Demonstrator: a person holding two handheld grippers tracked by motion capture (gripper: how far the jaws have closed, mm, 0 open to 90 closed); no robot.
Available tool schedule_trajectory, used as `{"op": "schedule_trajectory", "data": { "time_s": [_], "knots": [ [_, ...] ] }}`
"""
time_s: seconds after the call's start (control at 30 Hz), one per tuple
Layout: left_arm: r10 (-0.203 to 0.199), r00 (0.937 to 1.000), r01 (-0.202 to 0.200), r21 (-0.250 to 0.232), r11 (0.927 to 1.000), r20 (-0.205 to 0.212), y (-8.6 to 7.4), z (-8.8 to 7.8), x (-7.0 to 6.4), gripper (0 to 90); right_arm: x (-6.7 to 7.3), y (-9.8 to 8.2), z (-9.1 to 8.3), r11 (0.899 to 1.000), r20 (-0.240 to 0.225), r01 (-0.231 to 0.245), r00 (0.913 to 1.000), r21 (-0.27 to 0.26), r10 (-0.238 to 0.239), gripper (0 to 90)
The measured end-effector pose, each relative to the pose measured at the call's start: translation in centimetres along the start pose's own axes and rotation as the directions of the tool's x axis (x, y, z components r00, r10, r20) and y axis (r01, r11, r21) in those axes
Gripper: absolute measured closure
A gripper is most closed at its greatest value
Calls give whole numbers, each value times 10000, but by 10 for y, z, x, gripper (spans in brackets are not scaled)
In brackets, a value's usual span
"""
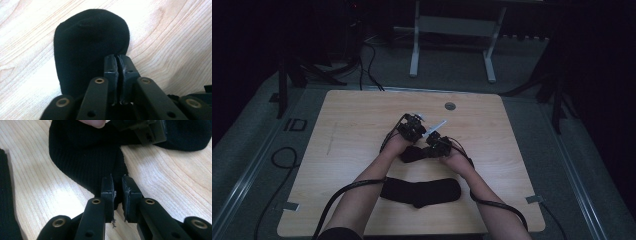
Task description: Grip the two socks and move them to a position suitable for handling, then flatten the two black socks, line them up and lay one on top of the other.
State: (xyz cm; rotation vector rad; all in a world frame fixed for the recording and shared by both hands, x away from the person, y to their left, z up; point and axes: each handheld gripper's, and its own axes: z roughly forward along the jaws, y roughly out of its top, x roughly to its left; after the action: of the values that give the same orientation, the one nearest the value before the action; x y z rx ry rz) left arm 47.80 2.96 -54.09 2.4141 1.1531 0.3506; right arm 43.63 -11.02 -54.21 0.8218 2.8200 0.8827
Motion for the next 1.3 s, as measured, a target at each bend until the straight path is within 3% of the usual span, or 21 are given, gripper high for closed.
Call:
{"op": "schedule_trajectory", "data": {
  "time_s": [0.17, 0.27, 0.43, 0.63, 0.67, 0.73, 0.8, 0.9, 0.93, 1.0, 1.1, 1.17, 1.23, 1.27, 1.3],
  "knots": [
    [-14, 9998, 12, -82, 10000, -205, 0, -2, -1, 888, 0, 0, -1, 10000, 33, -17, 10000, 31, 16, 812],
    [-252, 9996, 248, -331, 9991, -129, 1, -9, 1, 889, -1, 0, -5, 10000, 150, 5, 9999, -37, -5, 810],
    [-623, 9980, 624, -735, 9953, 43, 1, -28, 9, 889, -6, -4, -14, 9996, 300, -76, 9995, -255, 84, 810],
    [-1161, 9931, 1172, -1170, 9862, 162, -14, -55, 25, 889, -16, -15, -29, 9980, 509, -318, 9981, -555, 346, 810],
    [-1143, 9934, 1137, -1187, 9864, 12, -16, -59, 26, 889, -18, -17, -31, 9975, 527, -361, 9978, -608, 394, 810],
    [-1218, 9924, 1233, -1227, 9848, 198, -18, -64, 28, 889, -20, -20, -36, 9966, 531, -447, 9974, -699, 484, 810],
    [-1061, 9936, 1100, -1223, 9864, 382, -16, -65, 24, 888, -21, -21, -38, 9964, 502, -509, 9973, -681, 544, 810],
    [-663, 9975, 688, -1129, 9912, 255, -7, -63, 12, 886, -19, -21, -37, 9972, 515, -444, 9975, -596, 475, 811],
    [-658, 9978, 665, -1000, 9928, 103, -4, -61, 10, 887, -18, -21, -36, 9977, 579, -385, 9975, -549, 417, 811],
    [-1001, 9950, 1002, -845, 9914, 65, -3, -59, 11, 887, -18, -22, -35, 9980, 582, -352, 9976, -524, 382, 810],
    [-1507, 9886, 1494, -1264, 9807, -6, -9, -64, 19, 888, -18, -25, -39, 9969, 952, -466, 9941, -639, 526, 810],
    [-1943, 9809, 1925, -1726, 9660, 65, -17, -71, 25, 887, -21, -27, -46, 9932, 867, -662, 9934, -953, 745, 810],
    [-1943, 9809, 1925, -1726, 9660, 65, -17, -71, 25, 887, -23, -27, -49, 9911, 880, -749, 9925, -1100, 848, 810],
    [-2465, 9687, 2468, -2252, 9425, 299, -32, -79, 28, 887, -24, -27, -55, 9867, 829, -886, 9915, -1362, 1004, 810],
    [-2484, 9680, 2497, -2349, 9394, 357, -38, -81, 26, 886, -24, -27, -59, 9842, 817, -922, 9911, -1510, 1054, 810]
  ]
}}
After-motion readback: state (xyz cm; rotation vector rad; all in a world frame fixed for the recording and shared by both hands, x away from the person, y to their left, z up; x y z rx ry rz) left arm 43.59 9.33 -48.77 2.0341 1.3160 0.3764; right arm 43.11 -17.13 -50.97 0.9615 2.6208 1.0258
